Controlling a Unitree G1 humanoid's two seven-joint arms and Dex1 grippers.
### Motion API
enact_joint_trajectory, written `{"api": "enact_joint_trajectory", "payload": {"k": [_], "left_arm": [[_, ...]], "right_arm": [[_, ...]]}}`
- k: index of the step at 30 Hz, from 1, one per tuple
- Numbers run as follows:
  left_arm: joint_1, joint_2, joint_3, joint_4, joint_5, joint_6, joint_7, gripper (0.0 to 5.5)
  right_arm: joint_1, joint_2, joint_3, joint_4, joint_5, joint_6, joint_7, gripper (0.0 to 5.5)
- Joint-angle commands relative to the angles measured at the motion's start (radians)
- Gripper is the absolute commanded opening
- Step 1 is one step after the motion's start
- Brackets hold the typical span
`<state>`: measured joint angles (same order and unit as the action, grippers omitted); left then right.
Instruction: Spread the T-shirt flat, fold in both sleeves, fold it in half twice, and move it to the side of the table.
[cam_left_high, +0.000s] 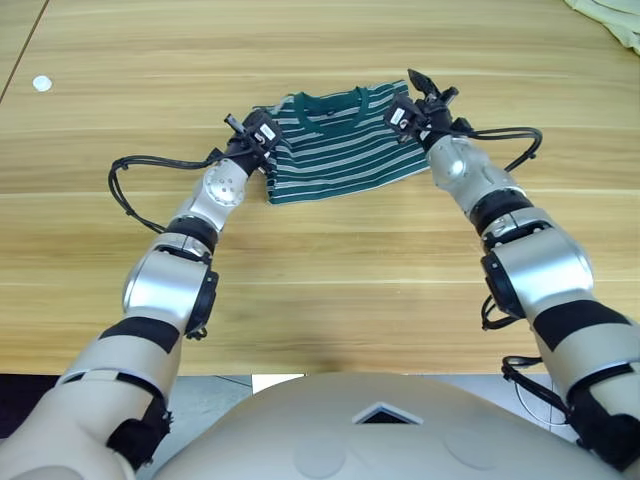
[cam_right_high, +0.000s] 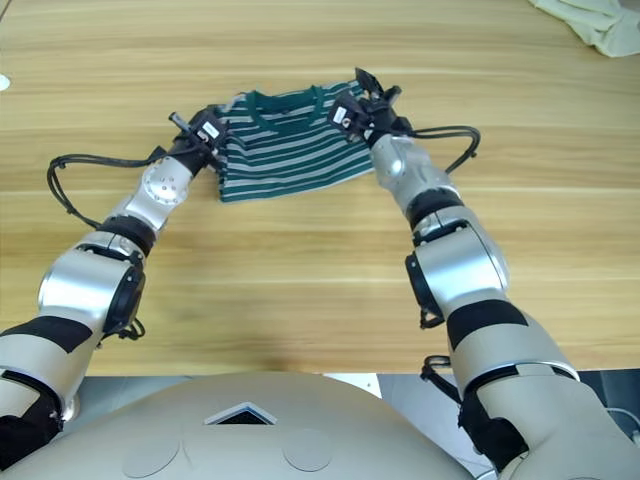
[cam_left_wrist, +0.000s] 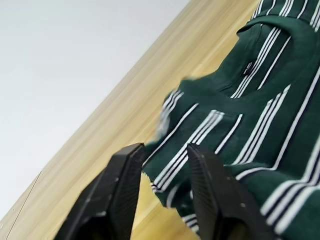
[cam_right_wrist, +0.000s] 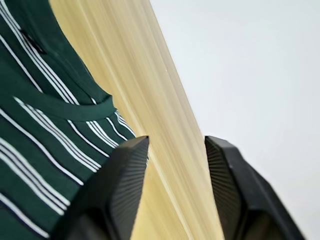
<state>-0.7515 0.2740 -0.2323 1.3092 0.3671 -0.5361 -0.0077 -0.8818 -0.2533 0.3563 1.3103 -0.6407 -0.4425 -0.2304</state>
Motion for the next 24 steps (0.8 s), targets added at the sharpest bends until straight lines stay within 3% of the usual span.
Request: {"api": "enact_joint_trajectory", "payload": {"k": [1,5,11,16,19,21,24], "left_arm": [[-0.052,0.01,0.032,0.022,-0.014,0.067,0.023,2.37],[-0.069,0.02,0.06,0.042,-0.013,0.161,0.065,3.03],[-0.025,0.082,0.176,0.034,-0.093,0.164,0.121,3.06],[0.008,0.09,0.287,0.009,-0.201,0.08,0.094,3.06],[0.016,0.087,0.323,-0.003,-0.244,0.04,0.026,3.06],[0.018,0.092,0.317,-0.015,-0.243,0.009,-0.025,3.06],[0.014,0.107,0.278,-0.049,-0.211,-0.06,-0.076,3.06]], "right_arm": [[-0.041,0.02,0.014,0.004,0.002,-0.008,-0.03,2.89],[-0.002,0.087,0.118,-0.069,-0.066,-0.107,-0.025,3.32],[0.053,0.2,0.369,-0.016,-0.251,-0.043,0.154,3.32],[0.06,0.142,0.45,0.009,-0.273,-0.104,0.346,3.32],[0.136,-0.019,0.488,-0.096,-0.245,-0.359,0.435,3.32],[0.276,-0.209,0.476,-0.275,-0.152,-0.524,0.509,3.32],[0.55,-0.538,0.348,-0.635,0.038,-0.514,0.538,3.32]]}}
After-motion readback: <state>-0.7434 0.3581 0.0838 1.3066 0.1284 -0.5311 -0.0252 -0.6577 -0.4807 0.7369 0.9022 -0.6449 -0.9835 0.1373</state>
